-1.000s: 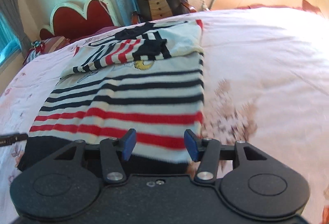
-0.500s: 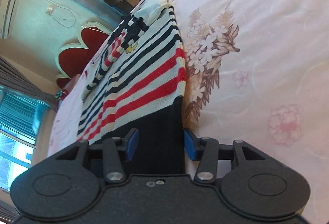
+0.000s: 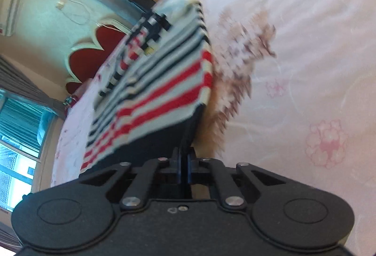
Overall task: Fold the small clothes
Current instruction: 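Grasp the navy hem band of the striped sweater with both grippers, then lift the hem with both grippers and fold it over toward the collar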
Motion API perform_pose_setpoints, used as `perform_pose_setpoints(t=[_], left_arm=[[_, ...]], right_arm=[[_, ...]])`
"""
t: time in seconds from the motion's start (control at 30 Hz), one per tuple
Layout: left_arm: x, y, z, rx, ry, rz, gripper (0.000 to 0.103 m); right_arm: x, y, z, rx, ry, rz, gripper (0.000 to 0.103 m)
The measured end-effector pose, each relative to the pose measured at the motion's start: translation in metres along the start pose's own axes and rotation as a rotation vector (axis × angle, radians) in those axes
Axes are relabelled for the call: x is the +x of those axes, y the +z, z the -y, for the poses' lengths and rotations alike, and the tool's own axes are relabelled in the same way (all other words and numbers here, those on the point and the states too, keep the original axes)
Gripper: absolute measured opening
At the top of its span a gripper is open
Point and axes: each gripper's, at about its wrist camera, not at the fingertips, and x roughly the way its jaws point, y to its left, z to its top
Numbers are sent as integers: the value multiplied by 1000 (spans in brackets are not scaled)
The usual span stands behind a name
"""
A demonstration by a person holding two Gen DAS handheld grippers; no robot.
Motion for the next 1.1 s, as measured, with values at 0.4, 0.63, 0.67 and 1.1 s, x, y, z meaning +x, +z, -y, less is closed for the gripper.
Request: perform_pose_setpoints(t=[0.4,0.63,0.67,1.1], left_arm=[[6,-5,-13,1,120,-28,4],[8,35,15,39,57,39,4],[11,46,22,41,38,57,4],[91,202,93,169,81,131,4]], right_arm=[[-8,4,-3,-48,-32,38,5],[-12,36,-29,-119,-21,96,5],[-11,46,-36,-140,-26,101,5],[45,216,-90,-121,39,221,5]])
